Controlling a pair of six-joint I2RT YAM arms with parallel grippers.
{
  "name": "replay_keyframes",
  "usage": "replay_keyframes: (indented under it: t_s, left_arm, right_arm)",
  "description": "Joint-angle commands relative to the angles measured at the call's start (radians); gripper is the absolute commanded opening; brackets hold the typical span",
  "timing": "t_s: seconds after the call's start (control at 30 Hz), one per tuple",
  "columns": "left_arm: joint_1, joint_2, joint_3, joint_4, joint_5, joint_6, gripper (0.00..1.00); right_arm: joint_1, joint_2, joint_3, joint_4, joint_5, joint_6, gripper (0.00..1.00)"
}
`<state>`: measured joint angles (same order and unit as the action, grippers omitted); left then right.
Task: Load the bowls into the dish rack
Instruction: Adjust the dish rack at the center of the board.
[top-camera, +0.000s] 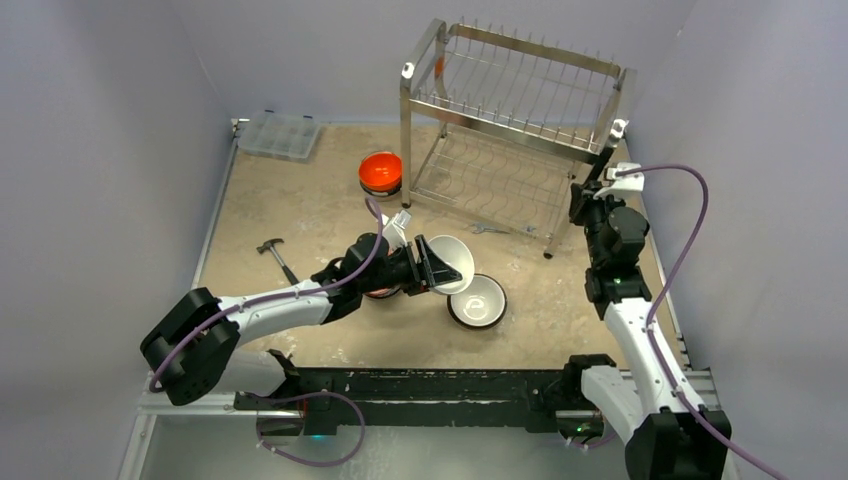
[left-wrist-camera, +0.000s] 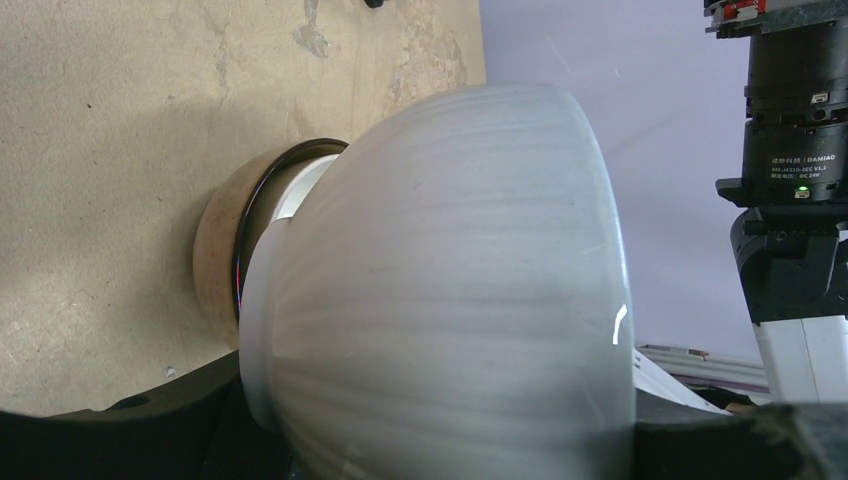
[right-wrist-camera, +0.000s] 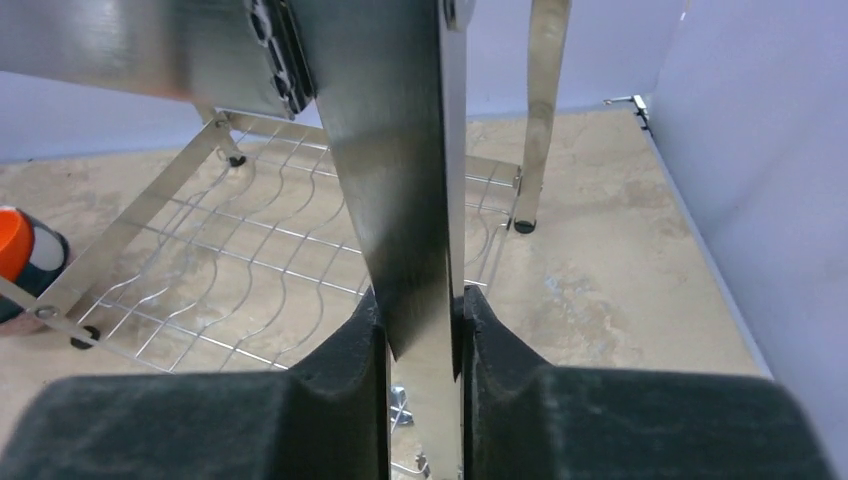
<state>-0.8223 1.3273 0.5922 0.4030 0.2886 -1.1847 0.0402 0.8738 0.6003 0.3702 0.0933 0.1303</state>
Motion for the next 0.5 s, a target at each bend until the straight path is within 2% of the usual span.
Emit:
replay_keyframes:
  t_s: [0.0,0.47]
  left_arm:
    - [0.004,-0.020,0.023,0.088,0.023,0.013,0.40]
    - [0.006,-0.023,0.045,0.050,0.018,0.038,0.40]
  right_arm:
    - [0.013,-0.046,0.045,-0.050,-0.144,0.175,0.00]
    - [0.013,-0.185,0.131,-0.268,-0.334,0.172,0.00]
